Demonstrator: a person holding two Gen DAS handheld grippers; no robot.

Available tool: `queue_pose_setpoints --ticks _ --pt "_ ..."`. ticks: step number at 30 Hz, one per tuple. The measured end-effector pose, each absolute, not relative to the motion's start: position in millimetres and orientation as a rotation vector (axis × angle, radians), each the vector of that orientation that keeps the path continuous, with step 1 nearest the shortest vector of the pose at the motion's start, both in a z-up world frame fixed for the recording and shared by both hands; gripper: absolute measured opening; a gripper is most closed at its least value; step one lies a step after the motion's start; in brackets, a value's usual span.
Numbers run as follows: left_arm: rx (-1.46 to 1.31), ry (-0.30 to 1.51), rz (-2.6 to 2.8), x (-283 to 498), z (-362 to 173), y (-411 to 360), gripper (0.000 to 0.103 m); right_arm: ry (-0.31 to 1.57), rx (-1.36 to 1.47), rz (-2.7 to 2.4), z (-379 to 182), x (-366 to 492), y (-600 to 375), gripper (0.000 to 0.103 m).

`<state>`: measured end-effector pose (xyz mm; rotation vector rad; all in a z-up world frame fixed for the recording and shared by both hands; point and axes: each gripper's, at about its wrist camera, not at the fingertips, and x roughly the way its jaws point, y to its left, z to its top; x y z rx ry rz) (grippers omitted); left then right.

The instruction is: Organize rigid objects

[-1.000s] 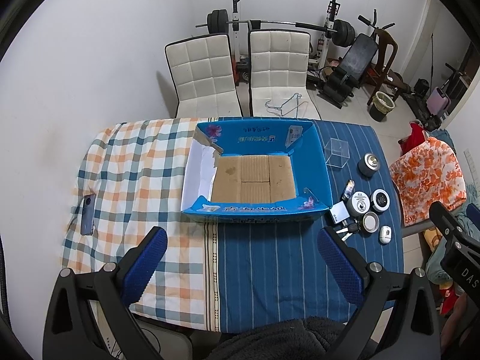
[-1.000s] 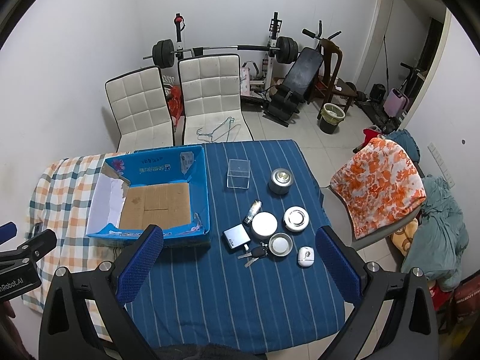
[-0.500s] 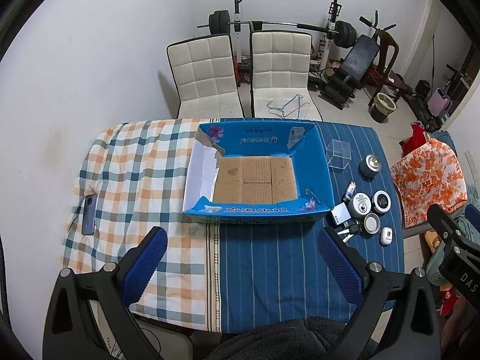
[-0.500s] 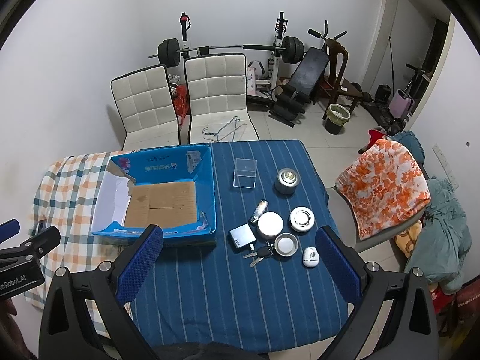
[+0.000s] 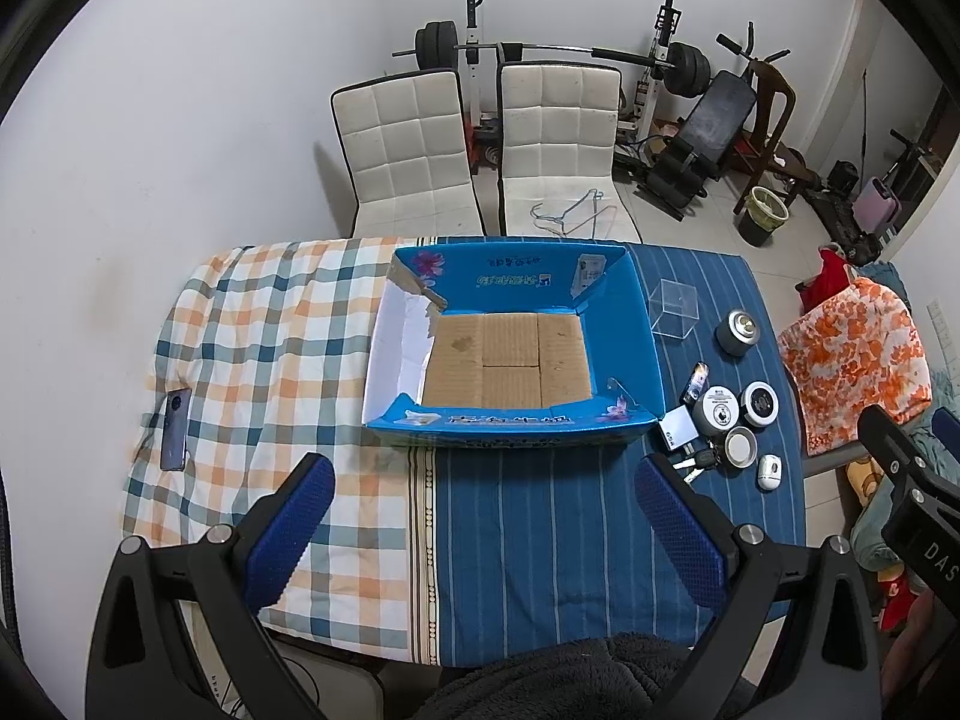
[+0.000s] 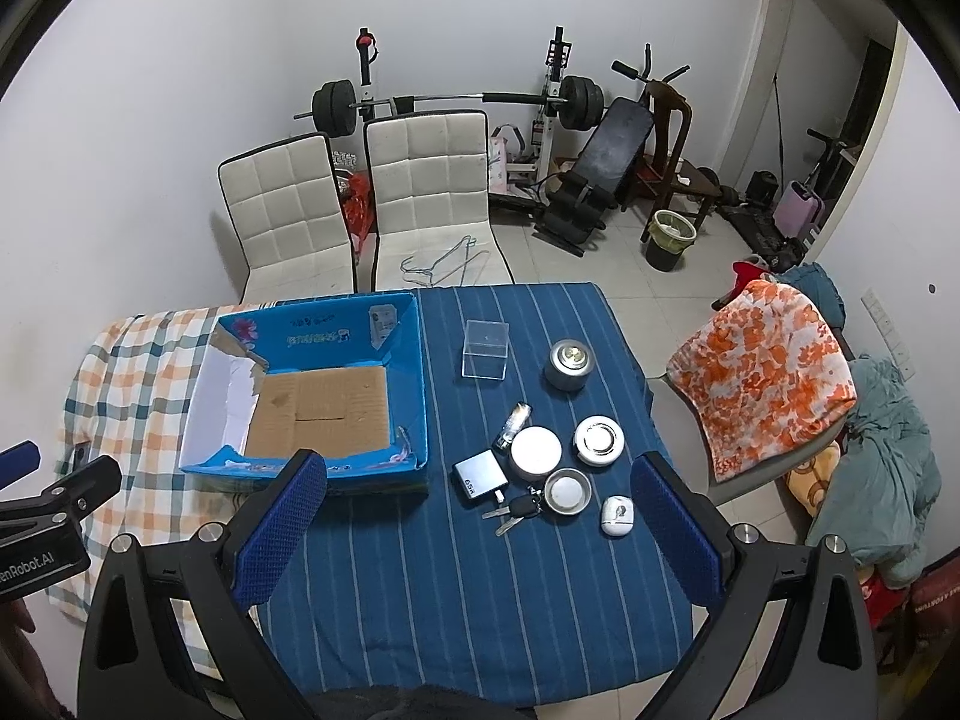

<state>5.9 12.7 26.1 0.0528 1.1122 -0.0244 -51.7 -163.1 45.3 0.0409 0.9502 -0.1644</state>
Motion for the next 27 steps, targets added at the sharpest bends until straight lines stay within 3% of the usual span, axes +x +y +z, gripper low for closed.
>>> queue_pose_setpoints --ticks 17,27 --pt "0.033 1.132 -0.055 17.8 22.3 -0.7 0.103 0.951 0.079 -0.181 44.1 -46.9 -180.3 0.103" --pt "0.059 1.156 -0.235 117.2 -29.2 -107.1 0.103 1.045 0.208 -0.326 -3.3 26.7 -291.8 0.103"
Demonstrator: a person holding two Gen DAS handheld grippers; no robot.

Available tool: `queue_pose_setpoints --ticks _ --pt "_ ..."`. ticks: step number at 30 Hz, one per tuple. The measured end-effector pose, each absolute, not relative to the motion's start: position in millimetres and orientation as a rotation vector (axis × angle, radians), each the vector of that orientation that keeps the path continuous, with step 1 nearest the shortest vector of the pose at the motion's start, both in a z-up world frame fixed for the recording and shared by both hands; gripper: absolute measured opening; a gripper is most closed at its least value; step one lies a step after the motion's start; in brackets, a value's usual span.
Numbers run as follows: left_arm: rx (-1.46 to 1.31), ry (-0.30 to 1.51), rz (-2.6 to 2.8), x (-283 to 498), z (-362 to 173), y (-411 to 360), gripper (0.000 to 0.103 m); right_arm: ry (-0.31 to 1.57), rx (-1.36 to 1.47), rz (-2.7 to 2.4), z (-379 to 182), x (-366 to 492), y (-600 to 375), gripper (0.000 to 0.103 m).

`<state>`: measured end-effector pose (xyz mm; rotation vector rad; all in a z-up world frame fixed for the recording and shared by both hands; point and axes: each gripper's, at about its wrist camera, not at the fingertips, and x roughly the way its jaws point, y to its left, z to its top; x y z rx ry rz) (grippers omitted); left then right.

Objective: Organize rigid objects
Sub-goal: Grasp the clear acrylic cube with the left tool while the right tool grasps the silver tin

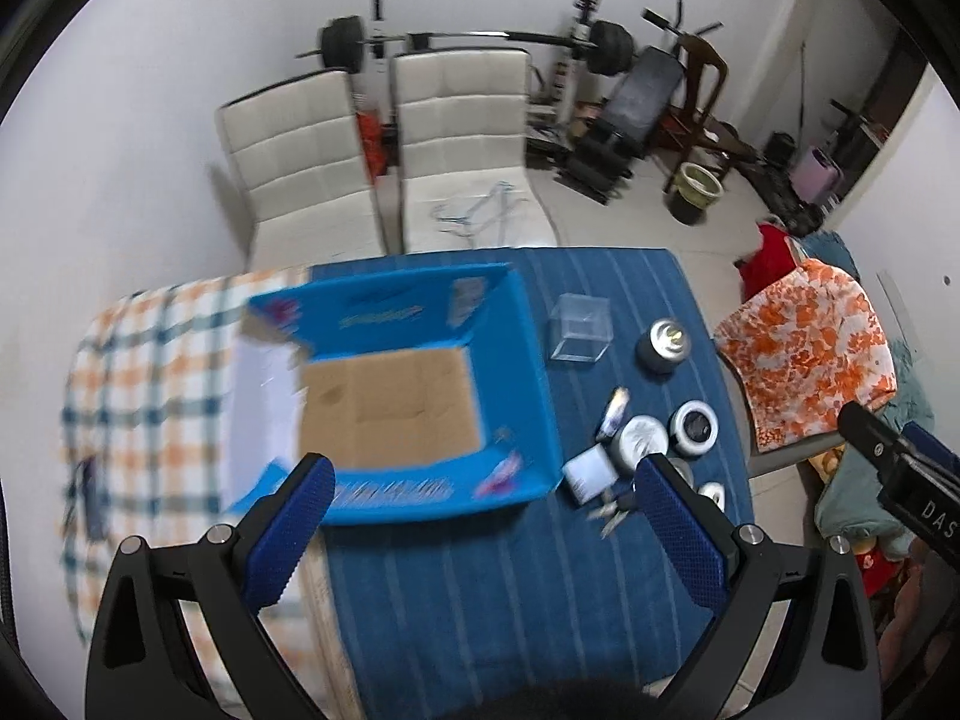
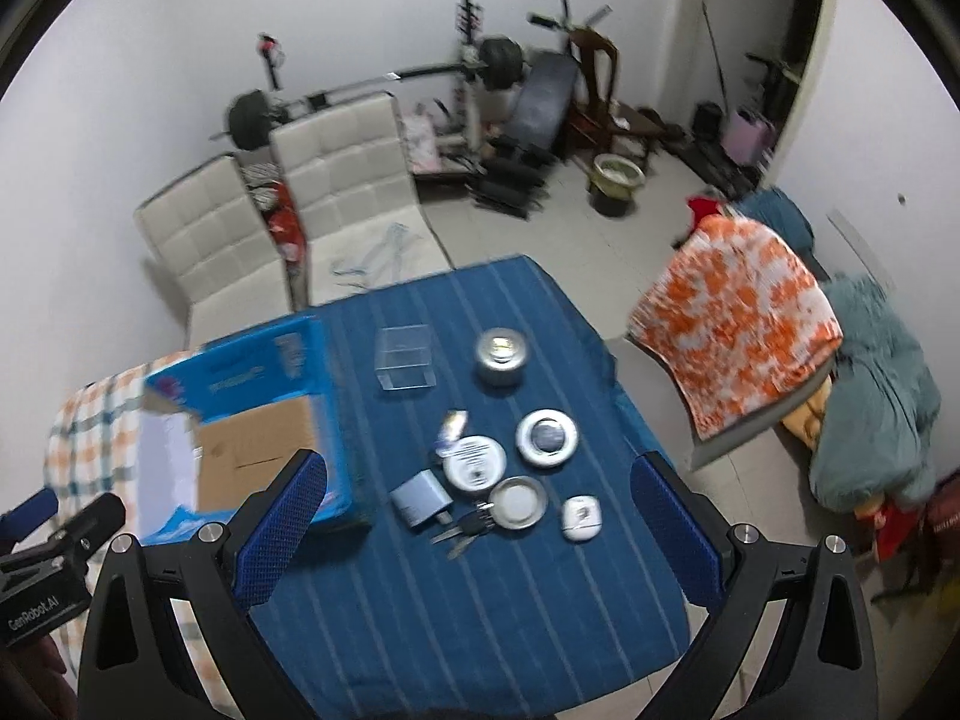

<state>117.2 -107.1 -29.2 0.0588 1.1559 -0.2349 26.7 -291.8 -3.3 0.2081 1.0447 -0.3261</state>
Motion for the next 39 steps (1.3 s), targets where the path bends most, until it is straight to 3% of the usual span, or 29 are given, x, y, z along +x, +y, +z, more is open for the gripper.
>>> queue_pose_setpoints --ticks 12,15,20,32,39 --pt "0.197 1.482 -0.219 304.8 -194.7 -248.3 0.102 1.387 0.356 -0.268 -221.8 240.3 -406.2 0.1" --pt "0.212 1.543 -0.19 327.0 -229.1 -260.6 0.102 1.463 0.394 -0.264 -272.8 273.0 -414.5 0.097" --pt "0.252 1.548 -0.144 341.0 -246.7 -265.3 0.103 1.572 0.436 -0.264 -335.4 291.7 -415.6 0.079" --pt "0.232 1.48 -0.226 340.3 -215.8 -283.9 0.102 1.61 0.391 -0.26 -347.4 265.4 -446.8 0.074" --pt "0.341 1.624 -0.209 351.2 -288.2 -315.2 0.102 1.617 0.421 -0.272 -345.3 249.4 -466.1 0.074"
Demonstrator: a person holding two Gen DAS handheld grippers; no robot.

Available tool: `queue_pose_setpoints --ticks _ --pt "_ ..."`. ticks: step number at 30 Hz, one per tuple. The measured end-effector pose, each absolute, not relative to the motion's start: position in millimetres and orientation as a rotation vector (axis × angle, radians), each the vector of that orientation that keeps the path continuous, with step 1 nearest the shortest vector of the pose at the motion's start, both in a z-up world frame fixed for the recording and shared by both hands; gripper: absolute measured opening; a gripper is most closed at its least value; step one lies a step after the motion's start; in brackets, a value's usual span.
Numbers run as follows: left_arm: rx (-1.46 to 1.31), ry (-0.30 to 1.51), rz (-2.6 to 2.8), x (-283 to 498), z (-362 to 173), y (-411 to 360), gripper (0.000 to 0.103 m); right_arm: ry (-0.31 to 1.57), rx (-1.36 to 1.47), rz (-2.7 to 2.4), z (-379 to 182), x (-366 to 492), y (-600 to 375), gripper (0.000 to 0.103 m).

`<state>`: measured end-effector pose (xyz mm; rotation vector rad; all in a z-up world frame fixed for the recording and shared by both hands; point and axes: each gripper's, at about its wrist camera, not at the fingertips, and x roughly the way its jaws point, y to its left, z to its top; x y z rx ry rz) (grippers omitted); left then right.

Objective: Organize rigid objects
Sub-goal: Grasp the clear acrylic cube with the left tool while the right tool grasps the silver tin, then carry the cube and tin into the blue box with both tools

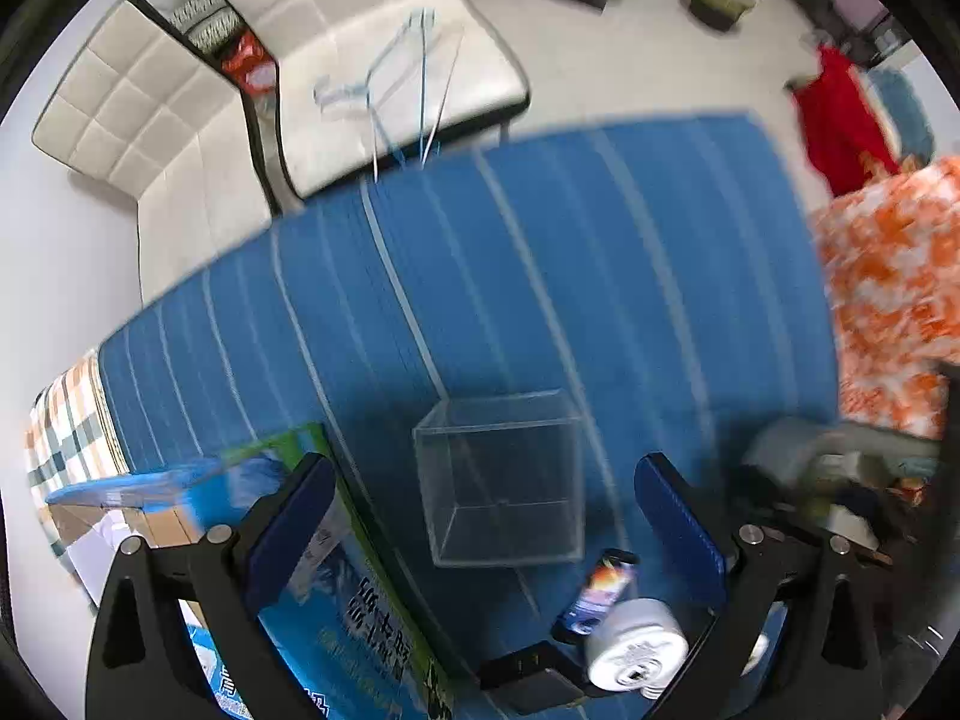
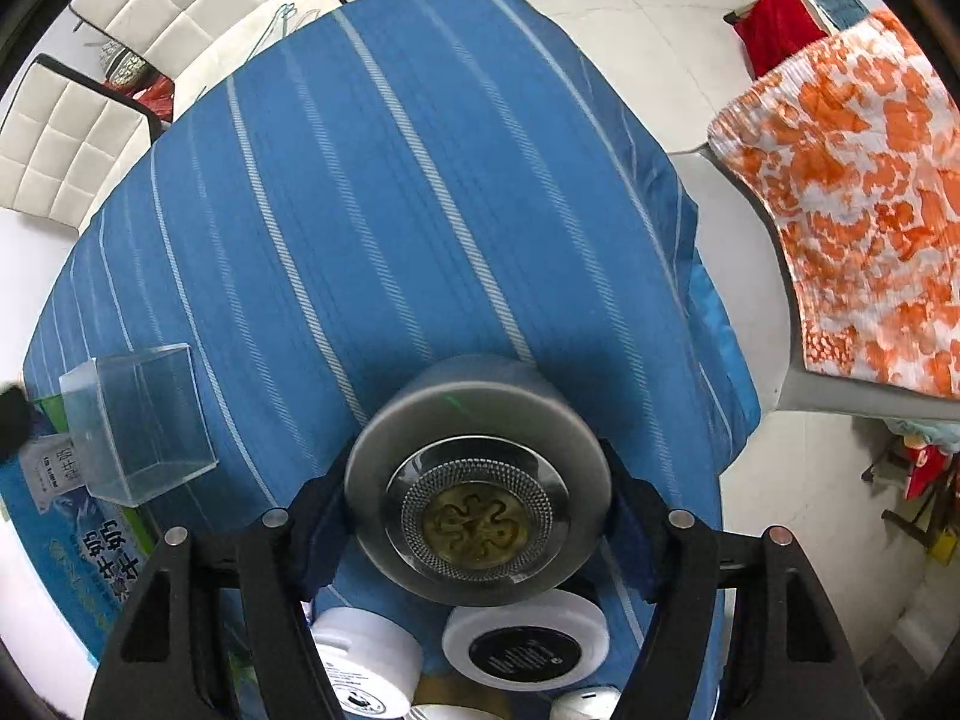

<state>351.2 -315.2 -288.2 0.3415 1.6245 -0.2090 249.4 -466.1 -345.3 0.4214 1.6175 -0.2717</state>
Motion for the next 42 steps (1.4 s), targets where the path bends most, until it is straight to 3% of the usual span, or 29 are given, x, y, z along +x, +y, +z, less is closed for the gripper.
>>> queue_pose_setpoints --ticks 7,8,9,11,20,30,39,42 --pt "0.294 1.757 -0.181 346.6 -340.0 -311.7 0.1 1.61 0.44 -0.283 -346.1 240.9 -469.2 0.074" --pt "0.287 1.768 -0.186 345.0 -346.5 -311.8 0.093 1.609 0.443 -0.285 -345.9 240.5 -469.1 0.074" --pt "0.297 1.774 -0.194 342.5 -355.0 -313.4 0.073 1.609 0.444 -0.288 -346.2 240.7 -469.2 0.074" --pt "0.293 1.752 -0.201 339.0 -357.5 -313.0 0.062 1.609 0.438 -0.296 -346.2 242.3 -467.8 0.074" --pt "0.32 1.641 -0.191 322.3 -334.0 -320.0 0.062 1.622 0.42 -0.328 -349.8 248.3 -462.5 0.074" --pt "0.321 1.416 -0.23 273.1 -243.3 -329.2 0.062 1.539 0.354 -0.295 -309.0 229.5 -450.1 0.073" --pt "0.216 1.304 -0.201 214.0 -180.3 -262.5 0.062 1.45 0.301 -0.207 -249.9 205.7 -416.7 0.073" --pt "0.182 1.276 -0.184 226.7 -163.2 -232.0 0.062 1.409 0.285 -0.146 -222.9 195.9 -392.5 0.073"
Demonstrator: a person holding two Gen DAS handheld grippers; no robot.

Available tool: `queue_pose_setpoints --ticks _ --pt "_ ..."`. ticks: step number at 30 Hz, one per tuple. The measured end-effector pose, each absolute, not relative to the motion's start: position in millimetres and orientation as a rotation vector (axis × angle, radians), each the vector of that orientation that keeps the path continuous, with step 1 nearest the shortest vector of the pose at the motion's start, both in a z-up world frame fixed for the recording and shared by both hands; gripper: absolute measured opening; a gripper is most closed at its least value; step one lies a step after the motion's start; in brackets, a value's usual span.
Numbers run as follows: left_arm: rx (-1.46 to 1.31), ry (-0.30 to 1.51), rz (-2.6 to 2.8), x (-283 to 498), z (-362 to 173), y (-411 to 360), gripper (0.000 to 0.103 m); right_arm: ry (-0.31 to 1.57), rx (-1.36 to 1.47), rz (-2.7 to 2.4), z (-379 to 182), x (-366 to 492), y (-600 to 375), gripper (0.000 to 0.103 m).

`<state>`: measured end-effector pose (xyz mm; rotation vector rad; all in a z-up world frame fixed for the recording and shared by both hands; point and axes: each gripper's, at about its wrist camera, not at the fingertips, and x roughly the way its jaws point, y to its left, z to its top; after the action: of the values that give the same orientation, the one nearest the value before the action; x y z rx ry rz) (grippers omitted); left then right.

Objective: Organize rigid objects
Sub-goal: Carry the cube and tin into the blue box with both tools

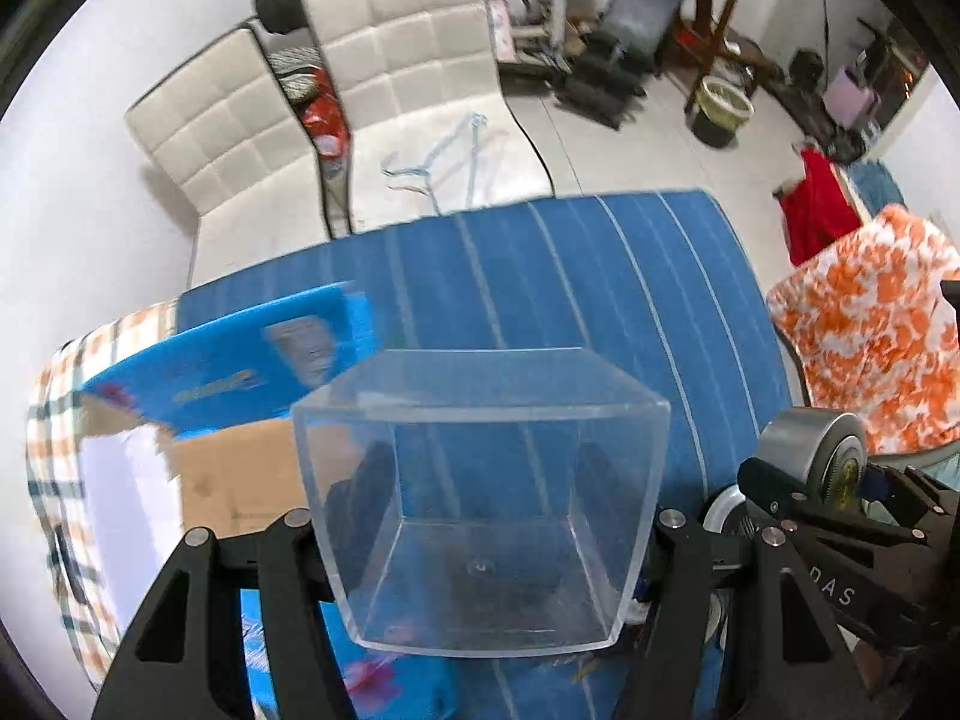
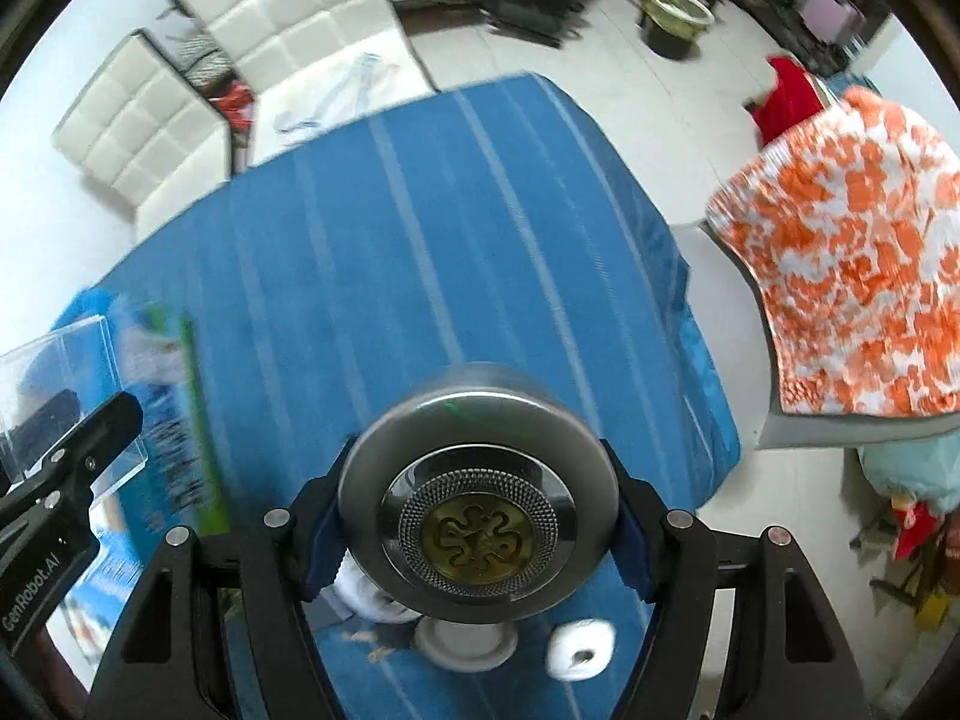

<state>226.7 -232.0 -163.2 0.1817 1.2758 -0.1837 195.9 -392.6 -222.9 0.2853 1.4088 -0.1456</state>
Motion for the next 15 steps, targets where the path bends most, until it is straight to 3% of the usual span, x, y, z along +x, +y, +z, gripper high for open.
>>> queue_pose_setpoints --ticks 15 --pt "0.104 1.055 -0.091 190.1 -68.5 -100.1 0.062 1.237 0.198 0.096 -105.9 166.5 -212.5 0.073"
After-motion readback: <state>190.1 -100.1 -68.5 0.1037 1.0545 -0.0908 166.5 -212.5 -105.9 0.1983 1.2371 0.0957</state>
